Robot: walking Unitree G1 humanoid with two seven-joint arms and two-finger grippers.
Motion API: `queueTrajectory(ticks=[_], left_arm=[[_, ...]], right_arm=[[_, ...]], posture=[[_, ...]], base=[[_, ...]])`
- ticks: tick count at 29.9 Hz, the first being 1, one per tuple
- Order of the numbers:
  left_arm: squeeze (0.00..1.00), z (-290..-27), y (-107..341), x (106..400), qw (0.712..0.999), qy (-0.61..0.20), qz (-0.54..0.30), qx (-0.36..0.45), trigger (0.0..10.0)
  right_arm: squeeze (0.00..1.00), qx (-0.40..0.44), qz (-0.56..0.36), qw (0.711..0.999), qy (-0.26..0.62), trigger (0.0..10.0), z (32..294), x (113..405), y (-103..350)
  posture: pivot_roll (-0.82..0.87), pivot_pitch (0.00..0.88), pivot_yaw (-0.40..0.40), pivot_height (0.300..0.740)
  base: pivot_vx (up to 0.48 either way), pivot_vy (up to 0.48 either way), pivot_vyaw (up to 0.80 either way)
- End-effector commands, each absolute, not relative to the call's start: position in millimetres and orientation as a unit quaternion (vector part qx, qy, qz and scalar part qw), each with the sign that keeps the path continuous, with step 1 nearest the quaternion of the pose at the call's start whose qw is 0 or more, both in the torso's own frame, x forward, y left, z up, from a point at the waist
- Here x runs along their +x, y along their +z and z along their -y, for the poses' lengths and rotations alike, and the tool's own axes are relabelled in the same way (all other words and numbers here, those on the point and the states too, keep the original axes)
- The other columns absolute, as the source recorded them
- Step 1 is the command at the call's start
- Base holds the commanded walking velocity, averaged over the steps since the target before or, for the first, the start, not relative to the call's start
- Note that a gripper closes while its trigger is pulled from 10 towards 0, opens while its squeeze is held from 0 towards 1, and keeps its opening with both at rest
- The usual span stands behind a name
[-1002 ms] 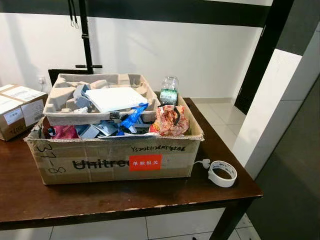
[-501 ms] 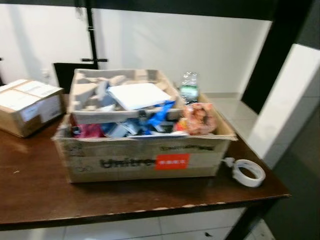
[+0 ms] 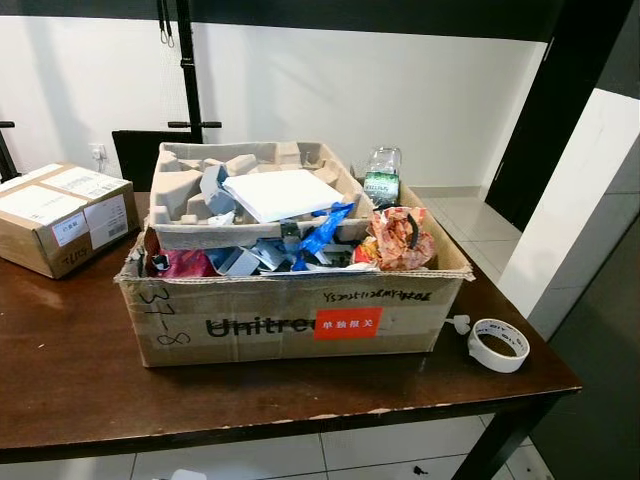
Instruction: Picking trash to rubbish bin
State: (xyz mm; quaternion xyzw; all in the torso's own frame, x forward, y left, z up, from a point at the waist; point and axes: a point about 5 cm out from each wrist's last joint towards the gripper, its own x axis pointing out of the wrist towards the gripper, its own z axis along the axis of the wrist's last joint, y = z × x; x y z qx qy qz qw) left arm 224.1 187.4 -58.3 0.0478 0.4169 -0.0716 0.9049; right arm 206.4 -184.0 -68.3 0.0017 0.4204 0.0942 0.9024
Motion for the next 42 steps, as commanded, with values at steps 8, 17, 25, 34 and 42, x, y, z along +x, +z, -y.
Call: queueTrajectory(ticks=[8, 17, 25, 34, 42], left_arm=[[0.00, -186.4, -42.3, 232.6, 0.896, -0.222, -0.356, 0.143, 10.0], [0.00, -168.8, 55.3, 262.9, 0.855, -0.470, -0.181, 0.122, 10.0], [0.00, -162.8, 144.1, 275.0, 0.798, -0.585, -0.113, 0.089, 10.0], [0.00, -149.9, 226.7, 295.2, 0.795, -0.602, 0.023, 0.069, 10.0], [0.00, -132.2, 280.9, 319.9, 0.817, -0.556, 0.147, 0.049, 10.0]], right_arm=[[0.00, -0.075, -0.350, 0.879, 0.316, 10.0, 172.6, 229.4, -41.2], [0.00, -0.067, -0.225, 0.858, 0.457, 10.0, 179.2, 274.7, 36.7], [0.00, 0.004, -0.118, 0.848, 0.516, 10.0, 184.3, 302.1, 114.3], [0.00, 0.049, 0.016, 0.869, 0.492, 10.0, 188.0, 326.3, 190.1], [0.00, 0.067, 0.073, 0.867, 0.489, 10.0, 189.6, 332.3, 229.0]], posture=[[-0.08, 0.113, -0.020, 0.740], [-0.07, 0.103, -0.028, 0.740], [-0.07, 0.095, -0.026, 0.740], [-0.07, 0.093, -0.021, 0.740], [-0.06, 0.094, -0.030, 0.740]], base=[[0.000, -0.036, 0.00], [0.000, 0.000, 0.00], [0.000, 0.000, 0.00], [0.000, 0.000, 0.00], [0.000, 0.000, 0.00]])
